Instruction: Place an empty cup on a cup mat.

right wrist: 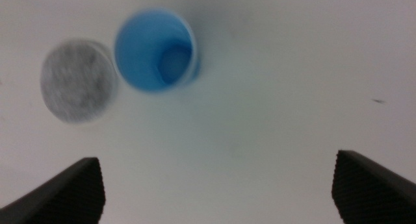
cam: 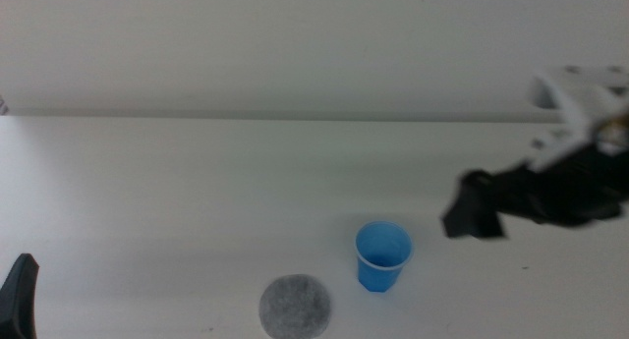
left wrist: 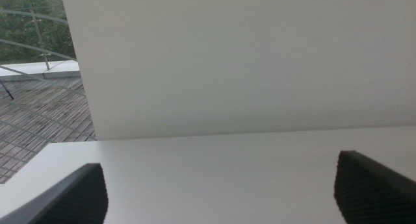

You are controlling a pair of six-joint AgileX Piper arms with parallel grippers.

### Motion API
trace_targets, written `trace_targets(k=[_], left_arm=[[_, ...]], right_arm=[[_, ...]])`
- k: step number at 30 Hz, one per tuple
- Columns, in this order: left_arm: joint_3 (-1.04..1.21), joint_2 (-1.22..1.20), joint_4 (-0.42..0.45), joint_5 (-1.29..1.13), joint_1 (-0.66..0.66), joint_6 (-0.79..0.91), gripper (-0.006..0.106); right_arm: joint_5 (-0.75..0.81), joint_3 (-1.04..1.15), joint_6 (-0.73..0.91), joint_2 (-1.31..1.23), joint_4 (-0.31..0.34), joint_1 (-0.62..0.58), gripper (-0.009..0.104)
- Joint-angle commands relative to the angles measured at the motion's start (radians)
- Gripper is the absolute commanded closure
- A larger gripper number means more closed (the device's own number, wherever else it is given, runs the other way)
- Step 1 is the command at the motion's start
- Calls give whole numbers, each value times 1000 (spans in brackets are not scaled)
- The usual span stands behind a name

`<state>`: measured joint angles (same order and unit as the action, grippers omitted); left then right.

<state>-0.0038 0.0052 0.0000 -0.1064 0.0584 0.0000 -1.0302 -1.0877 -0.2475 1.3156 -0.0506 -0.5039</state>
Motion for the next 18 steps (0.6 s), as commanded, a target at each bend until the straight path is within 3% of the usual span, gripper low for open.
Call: trace_targets(k=[1, 7, 12, 18], left_arm=[[41, -41, 0, 12, -10, 0, 7], [41, -41, 0, 12, -10, 0, 7], [41, -41, 0, 12, -10, 0, 7], [41, -41, 0, 12, -10, 0, 7]], right_arm=[[-9, -75, -29, 95, -11, -5, 2], [-29, -212, -155, 282, 3, -6, 7], [-2, -216, -214, 350, 27, -13, 19], [-2, -213, -263, 392, 51, -65, 26]])
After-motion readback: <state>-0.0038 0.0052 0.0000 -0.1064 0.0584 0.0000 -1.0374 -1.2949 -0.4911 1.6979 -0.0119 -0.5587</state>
